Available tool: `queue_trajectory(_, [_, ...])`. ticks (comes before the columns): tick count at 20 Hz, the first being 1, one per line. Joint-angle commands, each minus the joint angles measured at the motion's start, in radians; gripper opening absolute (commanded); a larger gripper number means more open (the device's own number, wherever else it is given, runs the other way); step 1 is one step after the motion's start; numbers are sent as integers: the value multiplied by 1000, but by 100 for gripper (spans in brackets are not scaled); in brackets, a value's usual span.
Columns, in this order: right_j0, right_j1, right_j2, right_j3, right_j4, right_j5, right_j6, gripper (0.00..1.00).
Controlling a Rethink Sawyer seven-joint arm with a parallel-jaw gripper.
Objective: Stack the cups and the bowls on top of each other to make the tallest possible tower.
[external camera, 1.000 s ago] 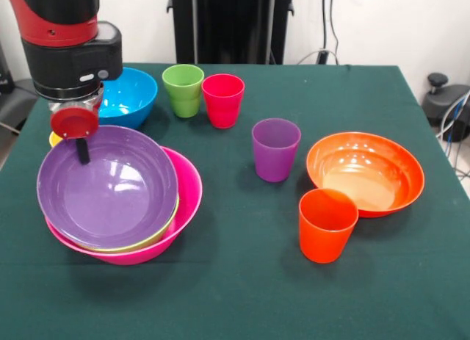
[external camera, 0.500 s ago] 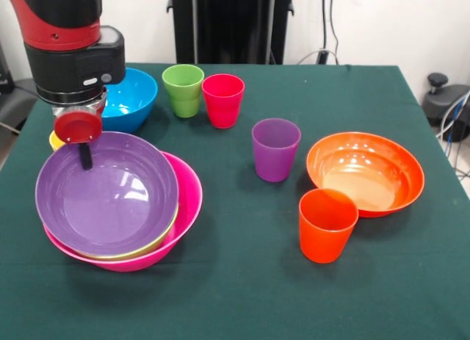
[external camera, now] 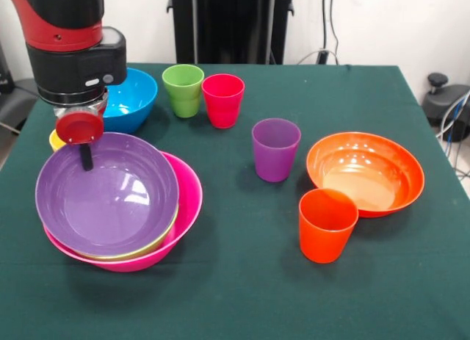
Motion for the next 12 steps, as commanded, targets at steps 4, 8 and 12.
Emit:
queue_trajectory(4, [29, 101, 107, 23, -99, -68, -100, 100])
queue_trajectory(8, [34, 103, 99, 17, -99, -66, -95, 100])
queue_trajectory(12, [41, 105, 90, 16, -98, -62, -76, 100])
